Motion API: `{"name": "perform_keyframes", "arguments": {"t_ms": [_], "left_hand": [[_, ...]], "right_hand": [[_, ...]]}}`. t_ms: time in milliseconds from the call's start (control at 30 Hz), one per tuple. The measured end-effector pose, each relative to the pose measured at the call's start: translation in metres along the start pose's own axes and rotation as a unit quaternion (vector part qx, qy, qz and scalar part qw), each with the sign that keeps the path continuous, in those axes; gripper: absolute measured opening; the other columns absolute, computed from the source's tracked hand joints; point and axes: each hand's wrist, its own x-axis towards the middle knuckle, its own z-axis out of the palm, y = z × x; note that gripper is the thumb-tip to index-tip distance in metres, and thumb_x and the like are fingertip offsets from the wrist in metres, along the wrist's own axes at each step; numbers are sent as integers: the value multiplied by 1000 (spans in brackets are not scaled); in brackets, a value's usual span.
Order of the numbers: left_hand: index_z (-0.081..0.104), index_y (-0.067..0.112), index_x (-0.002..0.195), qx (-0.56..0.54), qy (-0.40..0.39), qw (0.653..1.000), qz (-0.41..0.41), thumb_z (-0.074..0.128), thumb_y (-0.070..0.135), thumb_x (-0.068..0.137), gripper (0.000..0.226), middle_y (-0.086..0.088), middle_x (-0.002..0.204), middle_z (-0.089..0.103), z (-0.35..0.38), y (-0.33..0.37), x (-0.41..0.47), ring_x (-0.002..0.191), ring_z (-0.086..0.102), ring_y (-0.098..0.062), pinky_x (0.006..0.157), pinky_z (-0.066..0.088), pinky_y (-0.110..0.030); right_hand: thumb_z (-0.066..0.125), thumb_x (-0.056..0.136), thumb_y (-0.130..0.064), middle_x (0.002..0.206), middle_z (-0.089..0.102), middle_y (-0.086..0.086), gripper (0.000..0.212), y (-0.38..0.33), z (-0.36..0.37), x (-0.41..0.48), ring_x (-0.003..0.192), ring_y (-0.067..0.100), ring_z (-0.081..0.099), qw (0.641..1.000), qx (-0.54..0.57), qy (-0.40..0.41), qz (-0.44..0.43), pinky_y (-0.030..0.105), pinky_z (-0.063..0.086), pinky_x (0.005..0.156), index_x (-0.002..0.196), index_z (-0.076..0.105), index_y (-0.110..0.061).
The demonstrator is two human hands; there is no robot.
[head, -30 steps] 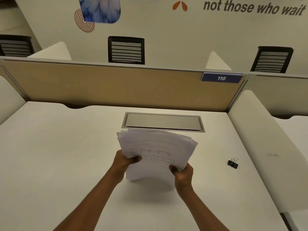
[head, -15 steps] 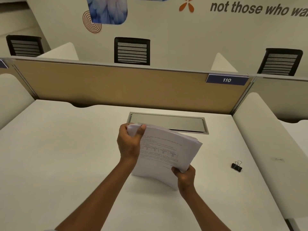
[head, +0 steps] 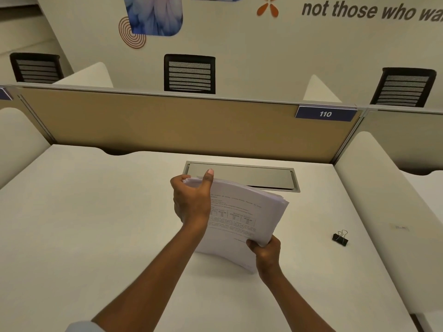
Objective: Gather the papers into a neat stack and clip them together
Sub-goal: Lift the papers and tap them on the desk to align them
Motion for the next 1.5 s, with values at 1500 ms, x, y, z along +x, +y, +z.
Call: {"name": "perform_keyframes", "arguments": {"t_ms": [1500], "left_hand": [[74,21,95,-169,-337,925,-40,90,28,46,52,-8,100,75,-17,-114,25,95,69,-31,81,57,-44]], "right_hand": [[64,58,-1,68,71,-1,18,-5,-3,7,65,10,64,1000,-6,-6,-12,21,53,56,74,68,-8]]}}
